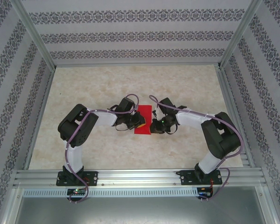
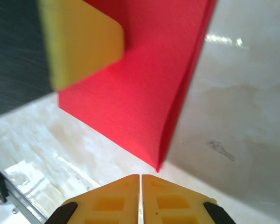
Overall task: Fold a paper plane with a square sheet of paper (pick it up from the middle)
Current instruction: Fold the triangle a second time at the center of the table.
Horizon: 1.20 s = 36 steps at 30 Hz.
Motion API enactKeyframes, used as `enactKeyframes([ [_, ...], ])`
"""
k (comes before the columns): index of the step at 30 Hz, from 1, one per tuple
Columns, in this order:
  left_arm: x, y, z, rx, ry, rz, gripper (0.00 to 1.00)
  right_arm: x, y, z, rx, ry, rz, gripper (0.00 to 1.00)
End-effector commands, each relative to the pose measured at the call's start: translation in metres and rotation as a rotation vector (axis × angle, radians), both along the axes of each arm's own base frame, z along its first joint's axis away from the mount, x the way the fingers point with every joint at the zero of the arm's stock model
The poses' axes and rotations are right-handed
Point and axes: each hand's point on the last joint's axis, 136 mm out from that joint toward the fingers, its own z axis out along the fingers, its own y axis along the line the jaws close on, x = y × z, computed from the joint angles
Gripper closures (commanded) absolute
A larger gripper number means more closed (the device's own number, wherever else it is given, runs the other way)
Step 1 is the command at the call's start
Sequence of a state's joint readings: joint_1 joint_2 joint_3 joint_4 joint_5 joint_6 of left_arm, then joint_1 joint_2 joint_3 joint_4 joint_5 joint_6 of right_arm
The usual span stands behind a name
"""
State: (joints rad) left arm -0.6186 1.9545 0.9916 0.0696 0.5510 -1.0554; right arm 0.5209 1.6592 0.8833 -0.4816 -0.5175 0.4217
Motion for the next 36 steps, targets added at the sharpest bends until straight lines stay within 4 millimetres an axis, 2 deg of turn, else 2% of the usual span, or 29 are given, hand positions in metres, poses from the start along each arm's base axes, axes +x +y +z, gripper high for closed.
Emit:
enactKeyframes([
  [1,-0.016,0.025,-0.036,0.152,0.085,0.043,0.86,0.024,0.011,0.011,0.031,-0.048,-0.027,0.90],
  [5,-0.016,0.023,-0.035,0.147,0.080,0.035,0.86,0.028,0.020,0.000,0.020,-0.034,-0.009,0.90],
  [8,-0.015,0.021,-0.033,0.138,0.078,0.029,0.86,0.029,0.018,-0.010,-0.004,-0.020,-0.014,0.90],
  [12,-0.014,0.019,-0.031,0.133,0.065,0.014,0.86,0.023,0.006,-0.027,-0.055,0.009,-0.022,0.91],
  [19,-0.007,0.016,-0.023,0.132,0.009,-0.028,0.84,0.000,-0.019,-0.052,-0.156,0.076,-0.011,0.91],
  [27,0.014,0.026,-0.016,0.170,-0.058,-0.050,0.83,-0.011,-0.035,-0.063,-0.216,0.102,-0.011,0.92],
  [36,0.033,0.046,-0.019,0.220,-0.077,-0.029,0.83,-0.010,-0.036,-0.062,-0.220,0.101,-0.016,0.92],
])
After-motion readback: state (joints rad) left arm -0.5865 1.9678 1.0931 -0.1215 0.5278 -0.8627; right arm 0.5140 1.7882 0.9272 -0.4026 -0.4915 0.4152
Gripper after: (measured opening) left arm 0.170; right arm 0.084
